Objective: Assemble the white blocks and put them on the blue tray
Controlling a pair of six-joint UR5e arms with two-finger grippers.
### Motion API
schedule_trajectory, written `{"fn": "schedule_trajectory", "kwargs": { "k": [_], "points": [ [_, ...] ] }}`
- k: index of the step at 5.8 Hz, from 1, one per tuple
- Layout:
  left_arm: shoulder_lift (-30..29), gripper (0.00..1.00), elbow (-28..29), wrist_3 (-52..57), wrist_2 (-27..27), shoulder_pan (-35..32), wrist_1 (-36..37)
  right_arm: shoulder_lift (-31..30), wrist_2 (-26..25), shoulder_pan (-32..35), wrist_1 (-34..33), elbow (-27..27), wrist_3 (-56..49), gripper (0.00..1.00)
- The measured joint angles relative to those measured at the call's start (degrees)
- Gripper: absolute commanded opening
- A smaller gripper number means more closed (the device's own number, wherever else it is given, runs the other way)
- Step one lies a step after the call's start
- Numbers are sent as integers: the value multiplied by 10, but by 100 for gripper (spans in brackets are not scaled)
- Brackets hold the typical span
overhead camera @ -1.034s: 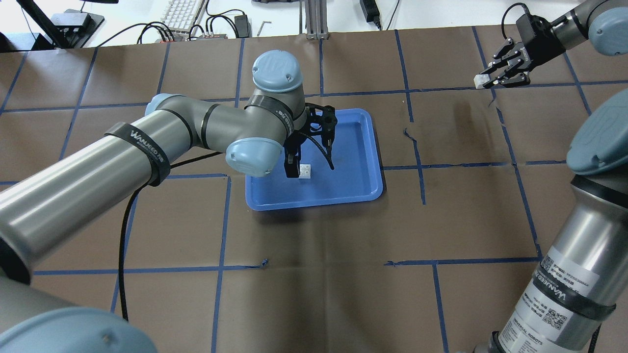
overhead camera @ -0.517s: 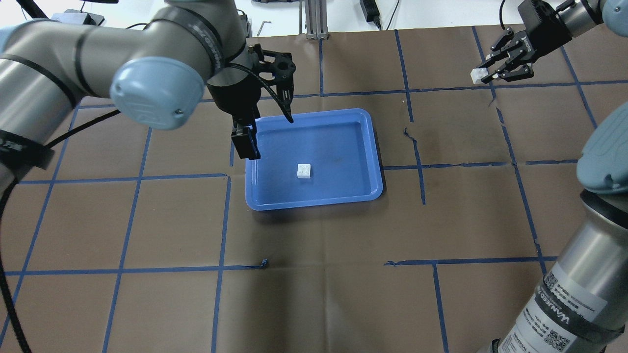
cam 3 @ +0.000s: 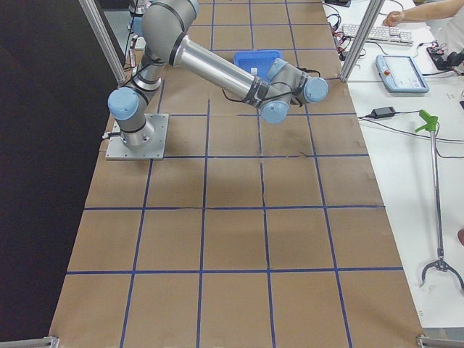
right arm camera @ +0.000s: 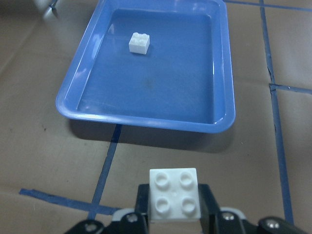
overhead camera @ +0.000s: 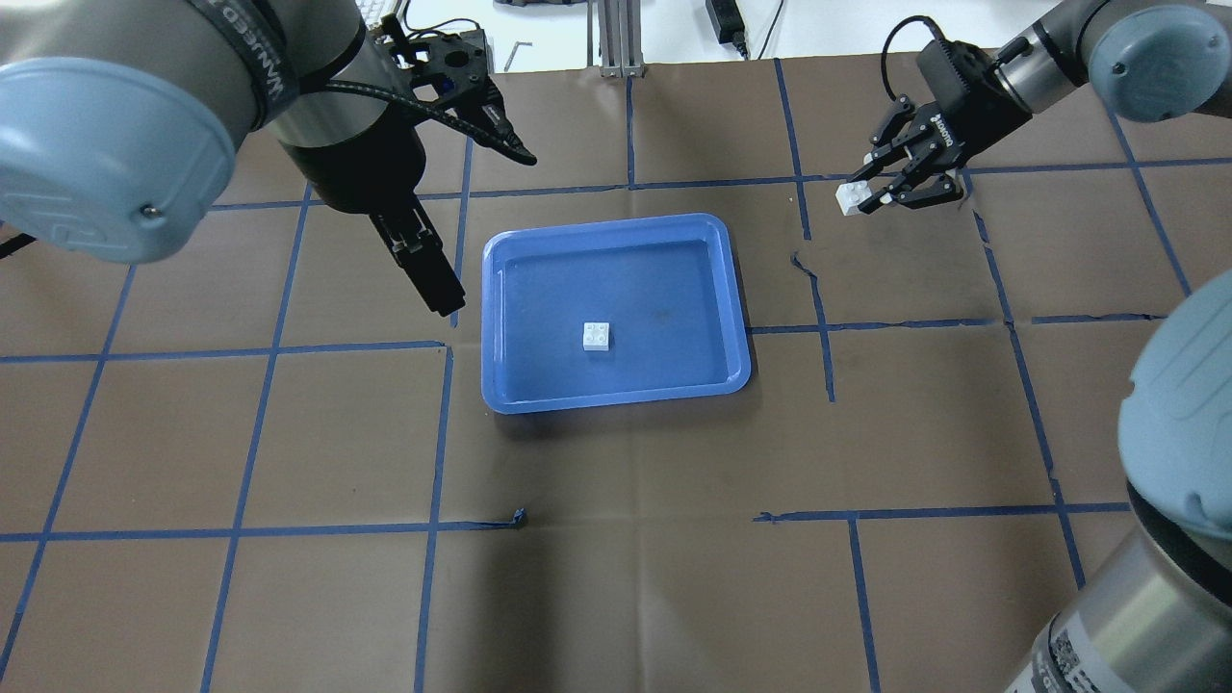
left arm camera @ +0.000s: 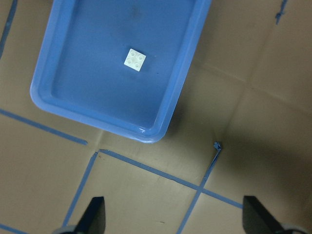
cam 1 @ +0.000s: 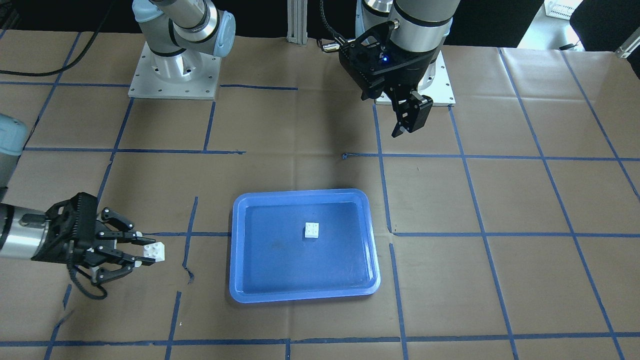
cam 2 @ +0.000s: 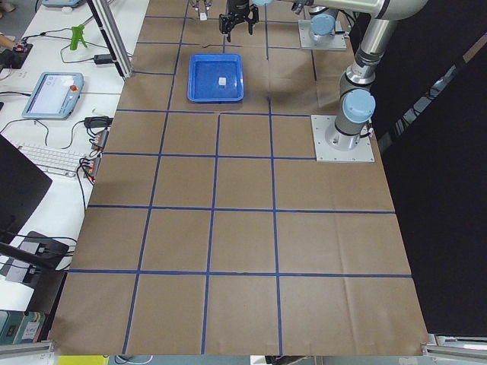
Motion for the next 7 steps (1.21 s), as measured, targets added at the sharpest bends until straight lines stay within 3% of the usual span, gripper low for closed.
{"fn": "schedule_trajectory", "kwargs": {
  "k": [3, 5, 7],
  "points": [
    [19, 99, -4, -377, 25, 49, 51, -19, 36, 103, -220, 130, 148, 31],
    [24, 99, -8, -434, 26, 65, 73, -8, 37, 172, -421, 201, 293, 31],
    [25, 99, -16, -434, 24, 79, 79, 23, 32, 197, -545, 231, 394, 31]
  ]
}}
